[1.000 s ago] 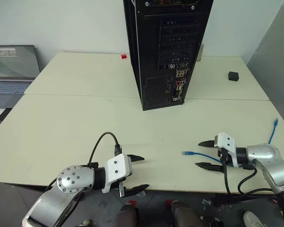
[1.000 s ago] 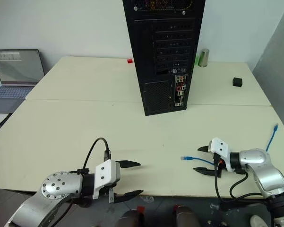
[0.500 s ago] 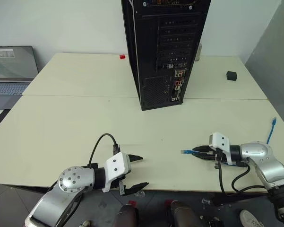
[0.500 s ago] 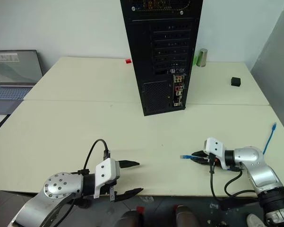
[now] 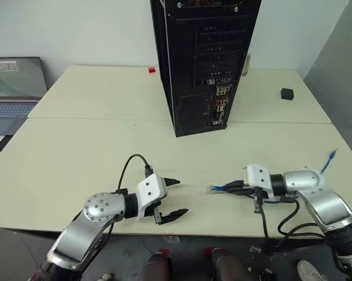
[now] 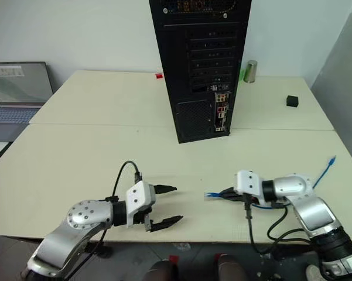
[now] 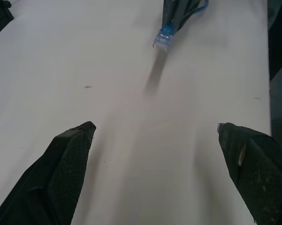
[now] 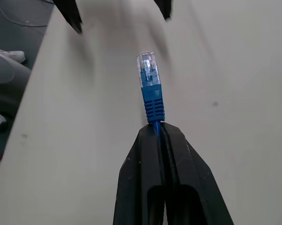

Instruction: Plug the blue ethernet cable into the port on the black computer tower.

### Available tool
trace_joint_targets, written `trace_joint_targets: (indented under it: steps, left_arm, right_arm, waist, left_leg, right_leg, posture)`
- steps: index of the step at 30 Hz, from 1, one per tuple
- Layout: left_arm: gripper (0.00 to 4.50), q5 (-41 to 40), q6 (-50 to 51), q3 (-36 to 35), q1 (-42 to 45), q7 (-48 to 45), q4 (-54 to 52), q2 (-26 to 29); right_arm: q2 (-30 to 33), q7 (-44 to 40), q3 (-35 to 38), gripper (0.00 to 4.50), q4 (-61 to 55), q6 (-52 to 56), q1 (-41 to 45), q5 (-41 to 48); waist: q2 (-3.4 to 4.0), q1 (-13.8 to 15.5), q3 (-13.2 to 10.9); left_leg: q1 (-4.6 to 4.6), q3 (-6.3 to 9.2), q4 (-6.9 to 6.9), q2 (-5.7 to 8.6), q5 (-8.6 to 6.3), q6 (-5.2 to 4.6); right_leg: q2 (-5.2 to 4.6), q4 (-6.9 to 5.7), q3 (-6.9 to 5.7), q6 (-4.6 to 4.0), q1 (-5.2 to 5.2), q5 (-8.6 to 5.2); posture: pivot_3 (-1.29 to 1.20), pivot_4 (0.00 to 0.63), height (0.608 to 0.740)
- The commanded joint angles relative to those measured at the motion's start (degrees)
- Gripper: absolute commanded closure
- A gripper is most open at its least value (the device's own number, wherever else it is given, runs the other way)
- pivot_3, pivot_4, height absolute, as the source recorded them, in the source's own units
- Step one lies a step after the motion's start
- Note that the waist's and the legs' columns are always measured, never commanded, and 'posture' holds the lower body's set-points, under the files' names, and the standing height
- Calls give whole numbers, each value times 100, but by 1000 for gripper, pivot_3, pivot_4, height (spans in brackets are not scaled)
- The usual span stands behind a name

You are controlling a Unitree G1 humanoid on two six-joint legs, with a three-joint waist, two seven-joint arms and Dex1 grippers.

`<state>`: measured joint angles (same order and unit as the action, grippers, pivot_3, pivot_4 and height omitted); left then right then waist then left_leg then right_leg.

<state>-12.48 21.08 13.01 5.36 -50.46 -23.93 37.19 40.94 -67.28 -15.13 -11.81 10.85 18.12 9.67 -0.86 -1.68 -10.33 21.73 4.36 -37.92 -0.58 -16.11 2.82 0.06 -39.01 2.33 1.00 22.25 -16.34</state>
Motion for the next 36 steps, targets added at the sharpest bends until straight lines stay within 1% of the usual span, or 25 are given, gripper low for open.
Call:
trace_joint_targets:
  steps: [1, 9, 10, 11, 13, 14, 16, 20, 21, 25, 27, 30, 31, 32, 35, 36]
  left_arm:
    - [0, 285, -158, 224, 291, 38, 190, -85]
    - [0, 459, -239, 467, 636, -108, 293, -185]
    - [187, 484, -232, 501, 661, -114, 276, -186]
    - [187, 498, -218, 524, 677, -109, 264, -194]
    - [449, 550, -200, 581, 735, -79, 284, -243]
    - [657, 573, -192, 611, 760, -72, 298, -269]
    - [833, 633, -187, 659, 801, -47, 345, -326]
    - [1325, 755, -222, 734, 874, 10, 489, -435]
    - [1561, 779, -228, 750, 890, 24, 516, -463]
    - [1907, 866, -253, 767, 927, 67, 596, -576]
    - [2295, 885, -276, 750, 920, 74, 613, -604]
    - [2611, 902, -290, 741, 907, 67, 616, -624]
    - [2823, 902, -291, 740, 905, 66, 615, -627]
    - [2883, 903, -292, 742, 899, 64, 609, -628]
    - [3326, 893, -287, 749, 842, 51, 549, -612]
    - [3388, 893, -293, 751, 825, 48, 537, -606]
  right_arm:
    - [-32, 118, -181, 4500, -321, 411, 209, -158]
    - [-96, 171, -386, 4500, -294, 628, 400, -325]
    - [-103, 179, -403, 4500, -280, 626, 411, -351]
    - [-112, 185, -414, 4500, -273, 627, 417, -368]
    - [-140, 190, -430, 4500, -251, 631, 436, -396]
    - [-153, 191, -437, 4500, -250, 634, 441, -404]
    - [-178, 196, -451, 4500, -260, 647, 450, -415]
    - [-219, 213, -473, 4500, -280, 674, 471, -416]
    - [-226, 220, -479, 4500, -286, 682, 472, -415]
    - [-235, 236, -488, 4500, -308, 705, 466, -411]
    - [-239, 250, -497, 4500, -311, 717, 469, -410]
    - [-233, 261, -496, 4500, -317, 725, 466, -412]
    - [-232, 264, -496, 4500, -318, 727, 465, -411]
    - [-232, 267, -495, 4500, -319, 731, 465, -411]
    - [-229, 276, -490, 4500, -306, 725, 468, -416]
    - [-228, 277, -489, 4500, -301, 722, 470, -417]
  waist:
    - [0, 1, 0]
    - [0, -2, 0]
    - [0, -1, 0]
    - [-1, -1, 0]
    - [-1, -2, 0]
    - [-1, -1, 0]
    - [-1, -1, 0]
    - [-1, -3, 0]
    - [0, -3, 0]
    - [-1, -2, 0]
    - [-1, -2, 0]
    - [-1, -2, 0]
    - [0, -2, 0]
    - [-1, -2, 0]
    - [0, -2, 0]
    - [-1, -2, 0]
  left_leg:
    - [1, 2, 0, 2, 0, 0]
    - [2, 7, 0, 1, 0, 0]
    - [2, 7, -1, 1, 0, 0]
    - [2, 6, -1, 2, 0, 0]
    - [2, 6, -1, 2, 0, 0]
    - [2, 6, -1, 2, 0, 0]
    - [2, 7, -1, 2, 0, 0]
    - [2, 7, -1, 2, 0, 0]
    - [2, 7, -1, 2, 0, 0]
    - [3, 8, -2, 3, 0, 0]
    - [3, 7, -1, 3, 0, 0]
    - [2, 8, -1, 2, 0, 0]
    - [2, 9, -2, 2, 0, 0]
    - [2, 9, -2, 3, 0, 0]
    - [2, 9, -1, 3, 0, 0]
    - [2, 9, -2, 3, 0, 0]
  right_leg:
    - [-1, 0, 1, 0, 1, 0]
    - [-1, 0, -1, 0, 2, 1]
    - [-1, 0, -2, 0, 1, 1]
    - [-1, 0, -2, 0, 2, 1]
    - [-1, 0, -2, 0, 1, 1]
    - [-1, 0, -2, 0, 1, 1]
    - [-1, 0, -3, 0, 1, 1]
    - [-1, -1, -2, 0, 1, 1]
    - [-1, -1, -3, 0, 1, 1]
    - [-1, -1, -3, 0, 1, 1]
    - [-1, -1, -3, 0, 1, 1]
    - [-1, -2, -3, 0, 1, 1]
    - [-1, -2, -3, 0, 1, 1]
    - [-1, -2, -3, 0, 2, 1]
    - [-1, -2, -3, 0, 1, 1]
    - [-1, -2, -3, 0, 1, 1]
  posture:
    - [0, 150, 740]
    - [0, 150, 740]
    - [0, 150, 740]
    - [0, 150, 740]
    - [0, 150, 740]
    - [0, 150, 740]
    - [0, 150, 740]
    - [0, 150, 740]
    - [0, 150, 740]
    - [0, 150, 740]
    - [0, 150, 740]
    - [0, 150, 740]
    - [0, 150, 740]
    - [0, 150, 740]
    - [0, 150, 740]
    - [0, 150, 740]
